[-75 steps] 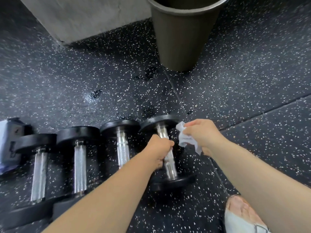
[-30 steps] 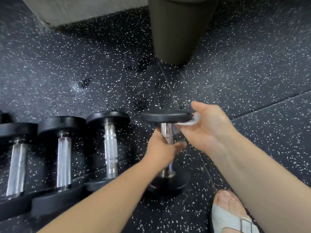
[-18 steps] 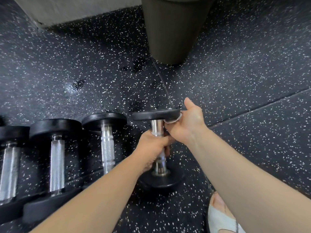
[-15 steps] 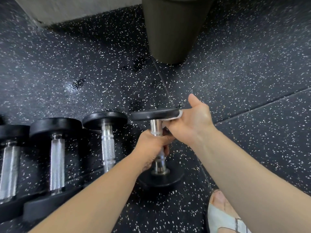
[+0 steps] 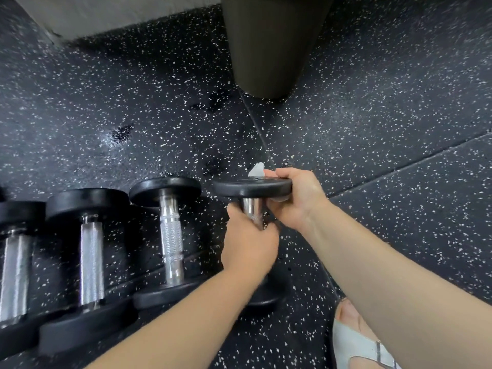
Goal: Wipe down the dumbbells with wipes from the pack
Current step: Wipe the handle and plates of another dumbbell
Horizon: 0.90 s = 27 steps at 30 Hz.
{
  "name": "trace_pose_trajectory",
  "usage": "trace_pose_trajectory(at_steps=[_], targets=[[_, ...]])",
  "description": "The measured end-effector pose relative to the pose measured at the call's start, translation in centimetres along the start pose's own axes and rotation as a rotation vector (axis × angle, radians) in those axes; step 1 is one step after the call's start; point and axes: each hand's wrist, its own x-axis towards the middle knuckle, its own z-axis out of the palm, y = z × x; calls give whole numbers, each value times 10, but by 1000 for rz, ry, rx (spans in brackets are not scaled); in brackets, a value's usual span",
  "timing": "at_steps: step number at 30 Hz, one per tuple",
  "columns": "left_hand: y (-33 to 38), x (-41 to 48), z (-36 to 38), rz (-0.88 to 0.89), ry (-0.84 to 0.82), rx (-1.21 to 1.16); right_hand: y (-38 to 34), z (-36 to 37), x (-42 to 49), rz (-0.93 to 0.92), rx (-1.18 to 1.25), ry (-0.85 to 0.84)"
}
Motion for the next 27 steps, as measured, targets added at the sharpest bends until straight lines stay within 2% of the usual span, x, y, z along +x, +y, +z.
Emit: trace_pose_trajectory(at_steps=[4, 10, 14, 18, 21, 27], targets=[[1, -16, 4, 56, 81, 26, 7, 2, -4, -42, 96, 3], [-1, 6, -5, 118, 22, -118, 6, 9, -34, -16, 223, -216], [-2, 23, -9, 30, -74, -279, 0, 12, -44, 16, 249, -251], [-9, 26, -14, -92, -162, -347, 3, 13, -24, 133, 212, -190], [-10, 23, -18, -110, -179, -346, 8, 12, -12, 115, 177, -94], [-11, 22, -28, -113, -197, -362, 9, 12, -42, 56, 249, -253]])
